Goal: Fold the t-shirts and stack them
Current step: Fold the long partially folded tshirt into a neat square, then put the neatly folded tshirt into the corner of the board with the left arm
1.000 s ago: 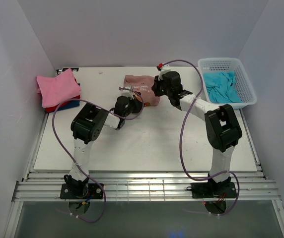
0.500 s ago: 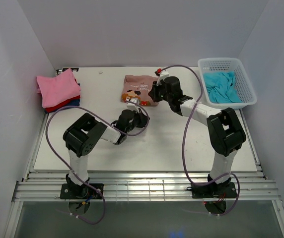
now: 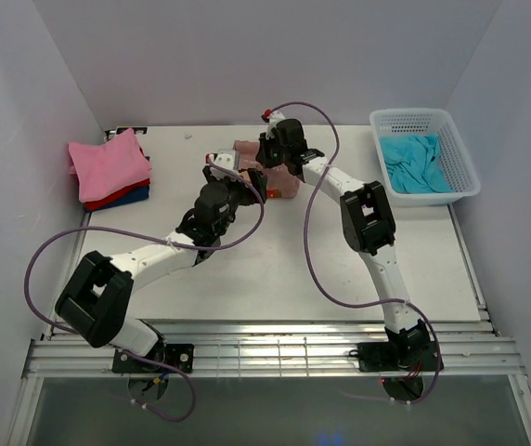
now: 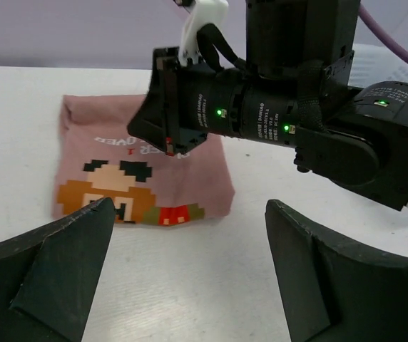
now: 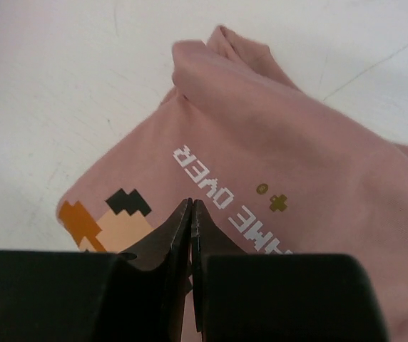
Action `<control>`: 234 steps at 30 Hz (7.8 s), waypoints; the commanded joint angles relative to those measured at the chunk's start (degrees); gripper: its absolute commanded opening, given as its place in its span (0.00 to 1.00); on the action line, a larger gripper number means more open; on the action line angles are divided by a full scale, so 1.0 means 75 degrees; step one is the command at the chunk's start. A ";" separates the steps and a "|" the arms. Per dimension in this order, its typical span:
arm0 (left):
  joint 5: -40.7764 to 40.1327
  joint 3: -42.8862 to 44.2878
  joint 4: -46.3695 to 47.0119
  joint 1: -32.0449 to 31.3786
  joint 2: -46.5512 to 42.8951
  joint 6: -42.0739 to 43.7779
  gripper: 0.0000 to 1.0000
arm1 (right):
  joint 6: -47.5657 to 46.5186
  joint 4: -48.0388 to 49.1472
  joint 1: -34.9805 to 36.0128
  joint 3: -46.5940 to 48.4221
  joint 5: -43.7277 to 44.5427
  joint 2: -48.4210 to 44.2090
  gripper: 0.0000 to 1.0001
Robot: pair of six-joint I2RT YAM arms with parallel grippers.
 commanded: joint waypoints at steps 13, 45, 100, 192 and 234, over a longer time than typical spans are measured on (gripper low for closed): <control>-0.1076 -0.0602 -0.2110 0.0019 -0.1997 0.0015 0.98 | 0.0611 -0.2643 -0.0107 -0.0601 -0.0983 0.0321 0.08; -0.0396 0.0274 -0.1852 0.0031 0.1129 -0.0818 0.98 | 0.0248 -0.0311 0.1113 -0.5773 0.1548 -0.4720 0.22; 0.2123 -0.2466 -0.1337 0.1085 -0.0183 -0.3490 0.98 | 0.0529 0.0439 0.1019 -0.7776 0.1326 -0.4356 0.22; -0.1616 0.6075 -0.6962 0.3546 0.2220 0.3717 0.00 | 0.0189 0.0263 0.1101 -1.0612 0.0587 -0.9489 0.34; -0.0806 0.6557 -0.5544 0.7109 0.4106 0.3296 0.00 | 0.0084 0.0322 0.1347 -1.0741 0.0083 -0.9371 0.34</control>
